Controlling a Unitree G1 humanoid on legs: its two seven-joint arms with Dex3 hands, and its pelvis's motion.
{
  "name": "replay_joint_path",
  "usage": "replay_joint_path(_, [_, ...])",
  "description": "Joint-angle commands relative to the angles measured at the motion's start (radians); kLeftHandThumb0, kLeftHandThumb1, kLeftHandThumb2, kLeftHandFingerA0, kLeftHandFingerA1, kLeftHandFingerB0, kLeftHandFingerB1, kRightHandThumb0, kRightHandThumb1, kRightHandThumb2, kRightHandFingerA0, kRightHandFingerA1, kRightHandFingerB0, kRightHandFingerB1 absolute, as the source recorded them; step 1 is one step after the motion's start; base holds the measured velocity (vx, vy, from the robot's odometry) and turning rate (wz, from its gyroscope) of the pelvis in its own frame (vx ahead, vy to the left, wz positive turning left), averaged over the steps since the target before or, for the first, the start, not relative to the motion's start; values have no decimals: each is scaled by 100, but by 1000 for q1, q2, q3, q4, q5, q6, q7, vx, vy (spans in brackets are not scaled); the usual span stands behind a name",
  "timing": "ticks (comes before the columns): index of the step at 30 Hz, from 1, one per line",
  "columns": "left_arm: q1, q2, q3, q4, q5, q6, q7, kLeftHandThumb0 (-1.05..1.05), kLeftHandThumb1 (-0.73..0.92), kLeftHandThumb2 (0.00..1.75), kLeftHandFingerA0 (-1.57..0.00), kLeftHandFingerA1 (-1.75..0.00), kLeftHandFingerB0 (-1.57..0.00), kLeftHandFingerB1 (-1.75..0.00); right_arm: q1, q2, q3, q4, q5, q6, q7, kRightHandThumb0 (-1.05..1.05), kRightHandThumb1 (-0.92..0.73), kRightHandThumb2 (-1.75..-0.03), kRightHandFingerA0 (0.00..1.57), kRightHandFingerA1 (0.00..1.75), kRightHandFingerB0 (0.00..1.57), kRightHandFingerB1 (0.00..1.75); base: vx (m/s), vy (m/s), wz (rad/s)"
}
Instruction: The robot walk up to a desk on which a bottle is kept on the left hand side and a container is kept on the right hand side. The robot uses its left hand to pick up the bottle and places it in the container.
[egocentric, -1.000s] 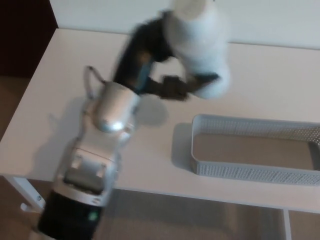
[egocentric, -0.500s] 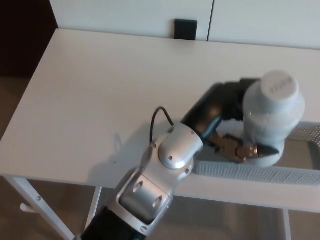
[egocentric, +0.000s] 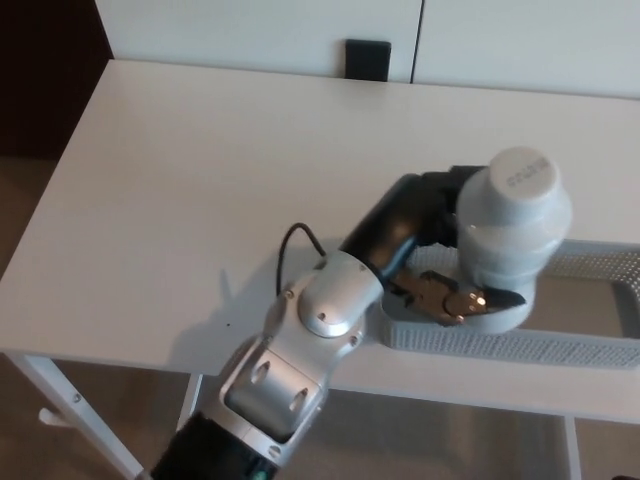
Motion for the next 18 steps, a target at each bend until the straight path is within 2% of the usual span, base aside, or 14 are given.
replay_joint_path(1, [-9,18,27,7,4,-15,-14,-22,67,86,-120,-113,-94,-110,-5,-9,-7,14,-4,-19,0,-60,-46,-55,77,53,82,47,0,0,0])
replay_joint_path(2, [-11,17,31,4,5,-12,-16,-22,67,86,-120,-113,-94,-110,-4,-9,-7,12,-2,-18,0,-60,-46,-55,77,53,82,47,0,0,0])
replay_joint_path(3, [-17,22,31,-6,14,-9,-15,-25,70,87,-120,-110,-92,-113,8,-10,-4,-14,0,-4,-1,-57,-48,-56,73,53,75,47,0,0,0])
replay_joint_path(5, [-25,24,34,-10,19,-8,-14,-24,70,85,-120,-109,-90,-111,8,-11,-4,-9,2,-7,5,-57,-48,-56,74,53,76,47,0,0,0])
replay_joint_path(6, [-31,24,36,-7,20,-17,-15,-21,57,109,-118,-113,-93,-102,4,-13,-4,2,-1,-11,6,-59,-48,-56,76,52,77,46,0,0,0])
replay_joint_path(9, [-40,23,42,-3,19,-31,-18,-22,57,109,-118,-113,-93,-103,0,-17,-1,15,-11,-20,9,-60,-47,-56,75,53,77,46,0,0,0])
replay_joint_path(10, [-43,21,43,-3,18,-28,-18,-23,57,109,-119,-114,-93,-103,-1,-16,-1,16,-9,-18,8,-59,-47,-55,76,53,80,47,0,0,0])
replay_joint_path(11, [-45,15,45,-4,17,-21,-16,-26,68,86,-112,-119,-88,-114,2,-16,0,7,-9,-15,7,-59,-48,-56,76,53,79,46,0,0,0])
replay_joint_path(14, [-45,11,46,-2,16,-20,-15,-26,68,85,-111,-118,-89,-113,3,-17,1,5,-10,-15,7,-60,-48,-56,75,53,78,46,0,0,0])
replay_joint_path(15, [-43,8,45,-5,16,-11,-14,-27,69,84,-116,-111,-94,-105,4,-18,3,6,-13,-16,6,-60,-48,-56,76,53,78,46,0,0,0])
replay_joint_path(18, [-33,0,41,-7,20,-4,-7,-26,69,83,-120,-108,-95,-105,4,-19,4,5,-15,-10,3,-61,-47,-55,73,53,79,47,0,0,0])
